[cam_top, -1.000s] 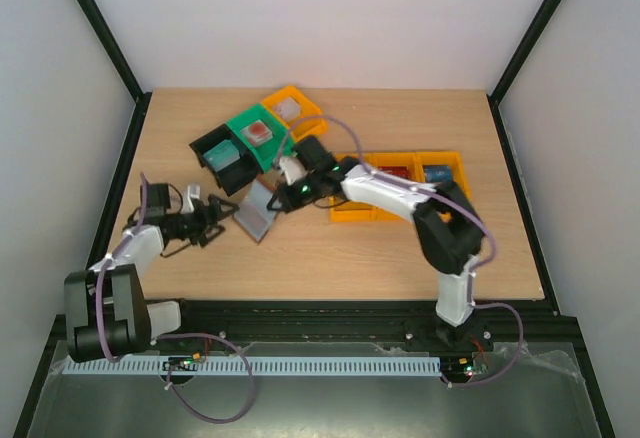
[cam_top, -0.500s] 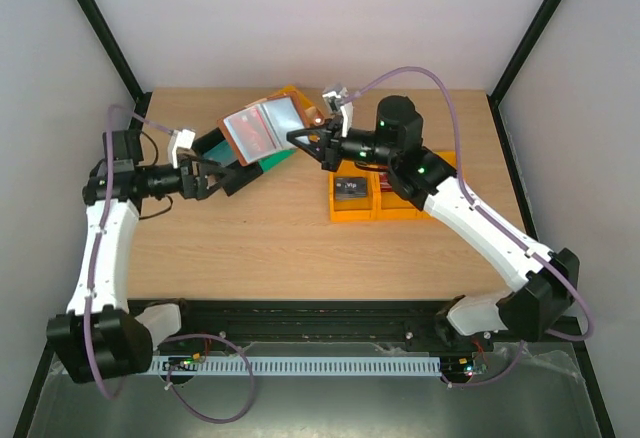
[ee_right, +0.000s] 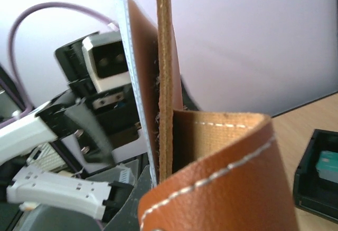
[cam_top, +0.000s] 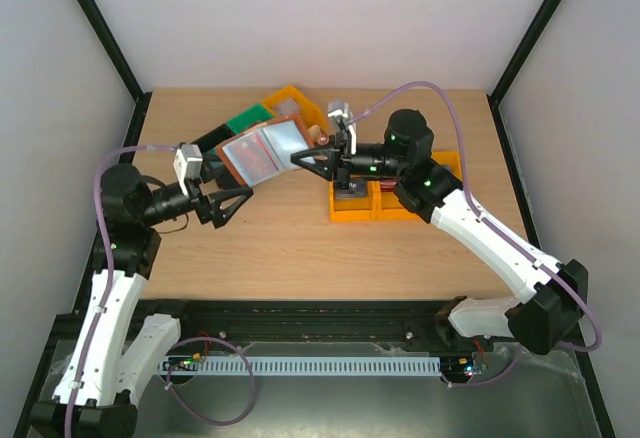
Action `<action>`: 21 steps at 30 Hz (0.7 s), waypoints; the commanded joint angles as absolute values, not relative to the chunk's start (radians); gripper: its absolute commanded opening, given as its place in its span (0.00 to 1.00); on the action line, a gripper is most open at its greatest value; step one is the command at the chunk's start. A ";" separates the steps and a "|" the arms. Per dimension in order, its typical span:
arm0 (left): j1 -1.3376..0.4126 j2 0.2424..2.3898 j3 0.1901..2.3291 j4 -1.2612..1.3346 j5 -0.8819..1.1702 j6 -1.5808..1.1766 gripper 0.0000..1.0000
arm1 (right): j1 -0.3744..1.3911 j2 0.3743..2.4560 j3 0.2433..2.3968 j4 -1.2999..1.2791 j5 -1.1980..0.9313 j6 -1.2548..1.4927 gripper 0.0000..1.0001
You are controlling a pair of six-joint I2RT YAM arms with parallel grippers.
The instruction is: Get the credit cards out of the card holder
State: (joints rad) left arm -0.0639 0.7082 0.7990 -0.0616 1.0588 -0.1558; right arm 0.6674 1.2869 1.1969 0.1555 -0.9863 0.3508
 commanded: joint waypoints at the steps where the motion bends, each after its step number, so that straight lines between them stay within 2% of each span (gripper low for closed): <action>1: -0.088 0.721 0.781 0.153 0.976 -0.326 0.99 | 0.672 1.236 1.177 0.248 -1.136 0.309 0.02; 4: -0.109 0.714 0.771 0.216 0.984 -0.358 0.93 | 0.672 1.236 1.165 0.262 -1.156 0.311 0.02; 6: -0.135 0.715 0.767 0.251 0.994 -0.387 0.85 | 0.674 1.243 1.161 0.268 -1.156 0.315 0.02; 7: -0.155 0.714 0.759 0.270 0.994 -0.403 0.77 | 0.673 1.246 1.160 0.274 -1.159 0.320 0.02; 13: -0.235 0.695 0.700 0.358 0.969 -0.477 0.11 | 0.675 1.276 1.160 0.255 -1.135 0.319 0.02; 14: -0.234 0.693 0.696 0.347 0.961 -0.474 0.03 | 0.675 1.279 1.162 0.238 -1.132 0.307 0.04; 16: -0.234 0.683 0.690 0.294 0.932 -0.445 0.02 | 0.670 1.275 1.178 0.160 -1.040 0.261 0.30; 18: -0.235 0.672 0.685 0.209 0.846 -0.422 0.02 | 0.658 1.266 1.204 0.055 -0.863 0.216 0.49; 21: -0.234 0.659 0.685 0.107 0.679 -0.335 0.02 | 0.611 1.244 1.237 -0.040 -0.664 0.199 0.59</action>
State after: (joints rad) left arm -0.2329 0.6846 0.6910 0.2127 0.8791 -0.4248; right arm 0.6605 1.2762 1.1759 0.1085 -0.9565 0.2600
